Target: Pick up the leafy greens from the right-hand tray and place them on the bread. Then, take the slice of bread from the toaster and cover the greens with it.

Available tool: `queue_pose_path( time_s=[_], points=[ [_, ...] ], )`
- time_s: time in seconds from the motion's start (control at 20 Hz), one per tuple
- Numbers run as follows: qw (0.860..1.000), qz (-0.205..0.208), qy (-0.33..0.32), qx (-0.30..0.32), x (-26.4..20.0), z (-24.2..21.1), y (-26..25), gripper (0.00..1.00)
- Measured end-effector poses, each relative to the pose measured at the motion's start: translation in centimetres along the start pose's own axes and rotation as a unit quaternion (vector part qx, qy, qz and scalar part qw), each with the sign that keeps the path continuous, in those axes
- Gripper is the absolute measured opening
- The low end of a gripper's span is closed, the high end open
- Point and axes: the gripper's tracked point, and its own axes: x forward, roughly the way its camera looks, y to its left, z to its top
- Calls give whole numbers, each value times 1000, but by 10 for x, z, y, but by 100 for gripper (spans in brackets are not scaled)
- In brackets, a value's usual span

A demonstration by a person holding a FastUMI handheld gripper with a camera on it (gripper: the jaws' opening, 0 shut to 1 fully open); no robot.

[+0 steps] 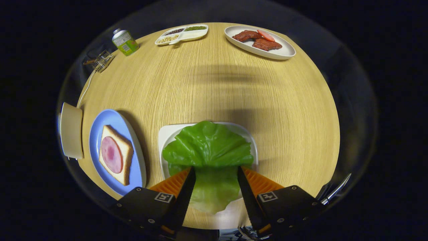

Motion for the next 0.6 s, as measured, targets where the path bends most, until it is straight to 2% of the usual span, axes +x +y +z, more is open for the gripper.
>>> queue_pose_path(
  time_s=[0.15,0.25,0.3,0.35,0.4,0.5,0.6],
  points=[
    [1000,0,3,7,0,0,0,73],
    [1000,-1,0,13,0,1,-1,63],
    [1000,-2,-1,18,-1,0,-2,48],
    [1000,-2,-2,27,0,1,-3,38],
    [999,-4,-1,35,0,1,-4,17],
    [999,1,-2,46,-2,1,-5,6],
    [998,6,-11,54,-7,2,-3,4]
  ],
)
